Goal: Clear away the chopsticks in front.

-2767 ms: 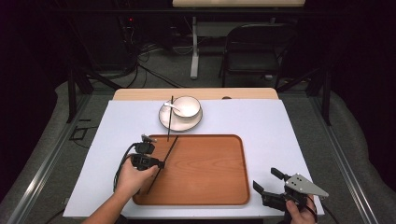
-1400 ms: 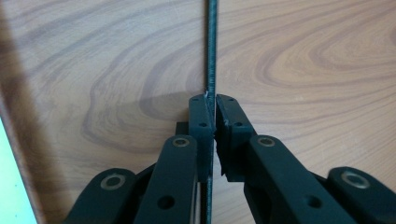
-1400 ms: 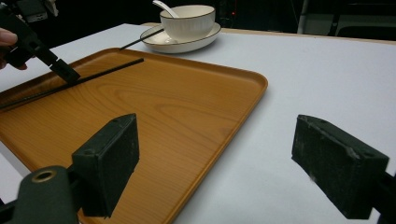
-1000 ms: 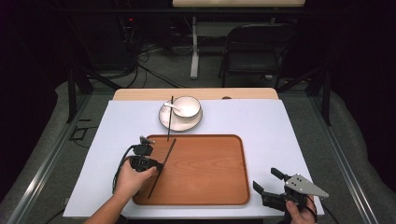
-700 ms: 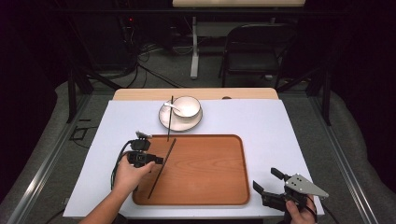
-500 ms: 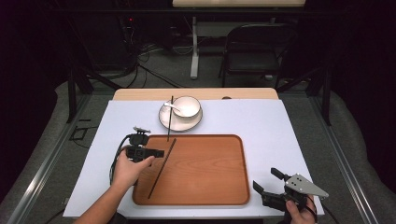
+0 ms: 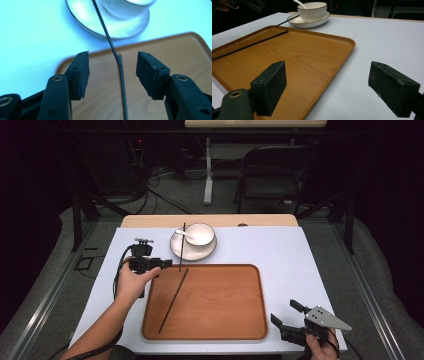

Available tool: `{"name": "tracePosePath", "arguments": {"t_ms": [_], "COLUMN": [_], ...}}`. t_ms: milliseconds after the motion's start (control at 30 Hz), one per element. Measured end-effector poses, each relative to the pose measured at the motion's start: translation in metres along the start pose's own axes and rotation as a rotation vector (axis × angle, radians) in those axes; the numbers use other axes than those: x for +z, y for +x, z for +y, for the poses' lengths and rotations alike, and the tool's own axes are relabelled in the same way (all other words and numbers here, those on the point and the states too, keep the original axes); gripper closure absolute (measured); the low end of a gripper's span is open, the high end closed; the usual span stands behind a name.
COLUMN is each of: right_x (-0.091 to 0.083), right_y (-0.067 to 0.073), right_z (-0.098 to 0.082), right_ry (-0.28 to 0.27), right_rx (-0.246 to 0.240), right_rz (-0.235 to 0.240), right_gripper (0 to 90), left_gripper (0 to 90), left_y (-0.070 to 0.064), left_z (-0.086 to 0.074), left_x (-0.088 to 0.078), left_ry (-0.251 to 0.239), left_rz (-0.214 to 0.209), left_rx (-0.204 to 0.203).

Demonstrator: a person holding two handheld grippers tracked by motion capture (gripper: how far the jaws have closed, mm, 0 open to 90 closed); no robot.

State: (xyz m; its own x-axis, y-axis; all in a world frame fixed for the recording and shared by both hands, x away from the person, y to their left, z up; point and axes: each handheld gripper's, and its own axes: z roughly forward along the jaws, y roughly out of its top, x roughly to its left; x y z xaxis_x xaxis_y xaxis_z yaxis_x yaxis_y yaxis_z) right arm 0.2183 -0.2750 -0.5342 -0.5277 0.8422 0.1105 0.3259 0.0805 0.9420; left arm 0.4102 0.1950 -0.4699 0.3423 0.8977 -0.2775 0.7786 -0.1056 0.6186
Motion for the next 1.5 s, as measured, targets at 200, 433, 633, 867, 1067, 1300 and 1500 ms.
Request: {"name": "tracePosePath", "arguments": {"t_ms": [200, 433, 633, 867, 1067, 1300, 1500], "right_x": [0.0, 0.0, -0.001, -0.002, -0.002, -0.002, -0.003], "right_y": [0.0, -0.001, -0.001, -0.002, -0.002, -0.002, -0.002], "right_z": [0.0, 0.0, 0.0, 0.0, 0.0, -0.001, -0.001], "right_ry": [0.001, 0.0, -0.004, -0.008, -0.012, -0.016, -0.014], "right_rx": [0.001, 0.0, -0.002, -0.002, -0.002, -0.005, -0.008], "right_rz": [0.001, 0.002, 0.0, -0.003, -0.003, -0.001, -0.001], "right_gripper": [14.5, 14.5, 14.5, 14.5, 14.5, 14.5, 14.5], "left_gripper": [44.0, 43.8, 43.9, 50.5, 57.7, 63.1, 64.9], "left_y": [0.006, 0.007, 0.006, 0.006, 0.0, -0.004, 0.002], "left_z": [0.025, 0.042, 0.056, 0.064, 0.066, 0.067, 0.065], "left_x": [0.006, 0.015, 0.033, 0.05, 0.07, 0.087, 0.099], "left_ry": [-0.016, -0.01, -0.007, 0.006, 0.042, 0.084, 0.099], "left_rz": [0.029, 0.045, 0.076, 0.088, 0.095, 0.101, 0.099], "left_rx": [0.011, 0.019, 0.011, 0.006, 0.002, -0.002, -0.057]}}
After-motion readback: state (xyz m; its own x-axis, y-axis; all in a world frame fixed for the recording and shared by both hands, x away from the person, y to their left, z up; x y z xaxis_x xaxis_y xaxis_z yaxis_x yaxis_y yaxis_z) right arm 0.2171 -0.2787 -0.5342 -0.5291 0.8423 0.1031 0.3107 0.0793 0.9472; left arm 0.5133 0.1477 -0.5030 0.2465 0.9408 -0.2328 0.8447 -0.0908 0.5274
